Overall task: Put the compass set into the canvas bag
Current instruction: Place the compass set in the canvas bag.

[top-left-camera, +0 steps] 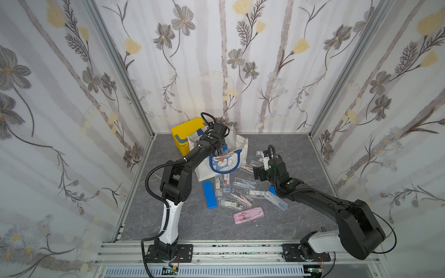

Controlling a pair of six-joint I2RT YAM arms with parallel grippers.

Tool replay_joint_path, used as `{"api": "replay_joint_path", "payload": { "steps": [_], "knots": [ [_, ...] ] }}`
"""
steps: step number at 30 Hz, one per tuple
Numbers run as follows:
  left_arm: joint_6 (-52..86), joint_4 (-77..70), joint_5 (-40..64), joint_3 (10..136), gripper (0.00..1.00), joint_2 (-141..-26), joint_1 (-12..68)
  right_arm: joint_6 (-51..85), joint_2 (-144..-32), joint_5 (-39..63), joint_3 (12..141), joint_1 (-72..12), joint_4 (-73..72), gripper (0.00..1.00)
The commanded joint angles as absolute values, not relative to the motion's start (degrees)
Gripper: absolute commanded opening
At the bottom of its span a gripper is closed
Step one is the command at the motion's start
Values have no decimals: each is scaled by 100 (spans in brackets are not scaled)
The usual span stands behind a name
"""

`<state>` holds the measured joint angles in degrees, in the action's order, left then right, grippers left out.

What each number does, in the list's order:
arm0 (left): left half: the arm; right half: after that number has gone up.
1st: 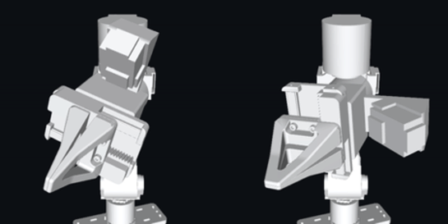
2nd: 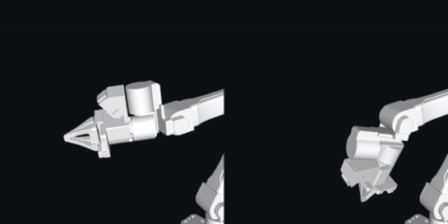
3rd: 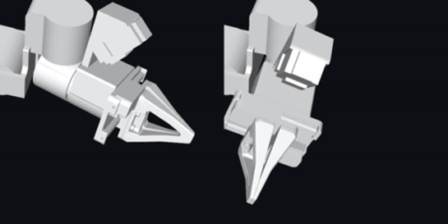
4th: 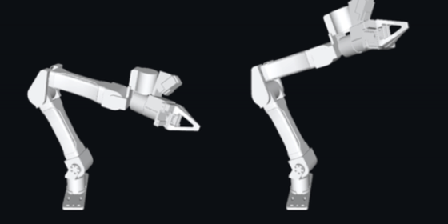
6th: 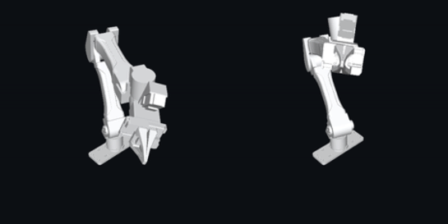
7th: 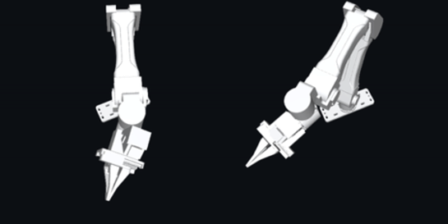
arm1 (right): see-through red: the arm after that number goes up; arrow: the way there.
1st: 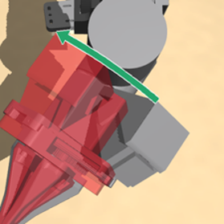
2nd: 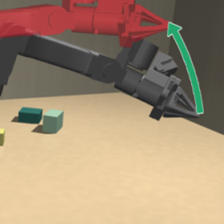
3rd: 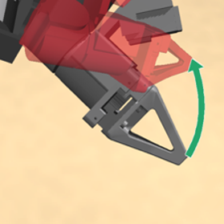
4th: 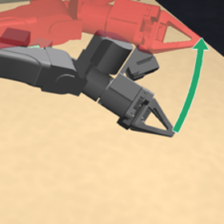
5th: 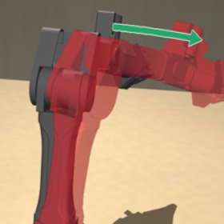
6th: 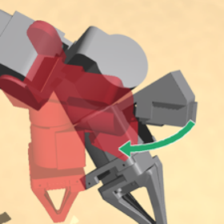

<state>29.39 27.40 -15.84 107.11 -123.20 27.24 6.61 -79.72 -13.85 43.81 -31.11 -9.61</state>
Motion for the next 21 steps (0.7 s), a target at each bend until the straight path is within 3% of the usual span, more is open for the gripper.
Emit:
{"api": "replay_joint_path", "payload": {
  "steps": [1,21],
  "knots": [
    [2983,2572,-1747,10477,45,-12256,2760,712,-8013,-1406,4420,-3113,-1080,100],
    [2763,2521,-2004,10308,59,-11808,2889,748,-7937,-1430,4386,-3111,-1025,99]
  ]
}}
